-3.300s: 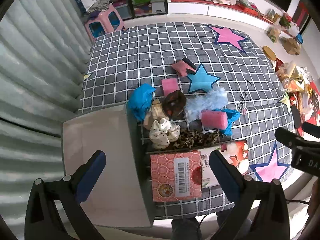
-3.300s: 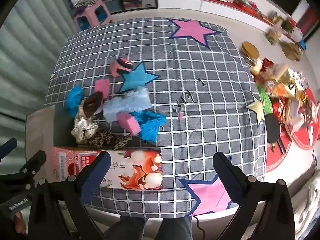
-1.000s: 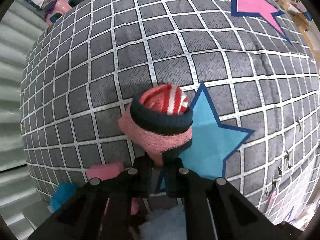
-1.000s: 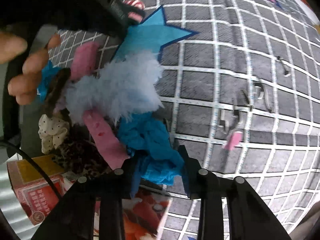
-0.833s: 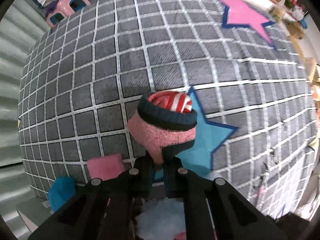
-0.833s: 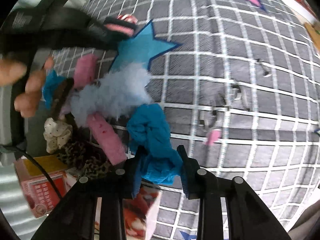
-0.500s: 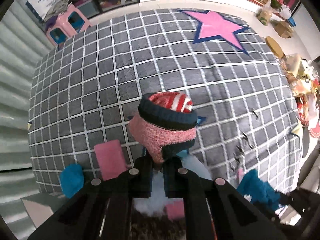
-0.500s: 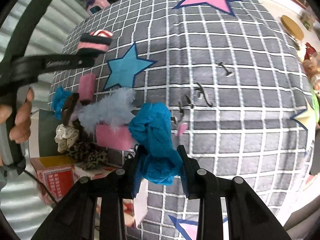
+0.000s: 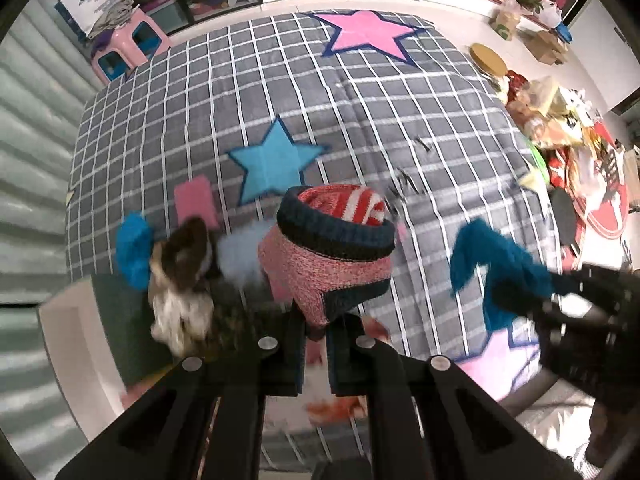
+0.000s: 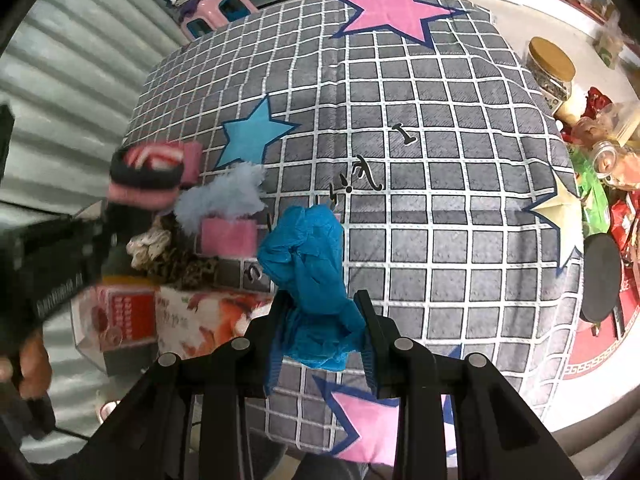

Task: Organize soft objects
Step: 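Lift the beanie and blue cloth and carry both over the white box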

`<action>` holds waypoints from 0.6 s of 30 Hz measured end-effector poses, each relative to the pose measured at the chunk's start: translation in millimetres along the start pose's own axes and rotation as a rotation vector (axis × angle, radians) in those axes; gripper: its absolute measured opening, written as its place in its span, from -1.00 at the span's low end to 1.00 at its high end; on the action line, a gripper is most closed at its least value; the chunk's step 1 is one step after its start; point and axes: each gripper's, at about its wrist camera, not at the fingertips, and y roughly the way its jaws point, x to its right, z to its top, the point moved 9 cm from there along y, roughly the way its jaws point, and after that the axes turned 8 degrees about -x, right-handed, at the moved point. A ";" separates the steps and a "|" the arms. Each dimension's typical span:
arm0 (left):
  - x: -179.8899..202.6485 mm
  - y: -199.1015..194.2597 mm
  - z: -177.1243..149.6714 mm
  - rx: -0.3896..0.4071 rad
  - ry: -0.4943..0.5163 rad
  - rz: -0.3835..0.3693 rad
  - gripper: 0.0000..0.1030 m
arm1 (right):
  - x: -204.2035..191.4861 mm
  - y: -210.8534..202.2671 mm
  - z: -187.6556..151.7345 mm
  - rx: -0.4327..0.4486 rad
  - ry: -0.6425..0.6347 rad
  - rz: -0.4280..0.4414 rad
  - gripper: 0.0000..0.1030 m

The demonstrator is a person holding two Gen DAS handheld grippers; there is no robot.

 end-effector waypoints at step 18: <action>-6.0 -6.0 -110.5 -0.031 0.084 0.033 -0.82 | -38.8 -7.3 -72.5 -0.029 -0.117 -0.071 -0.34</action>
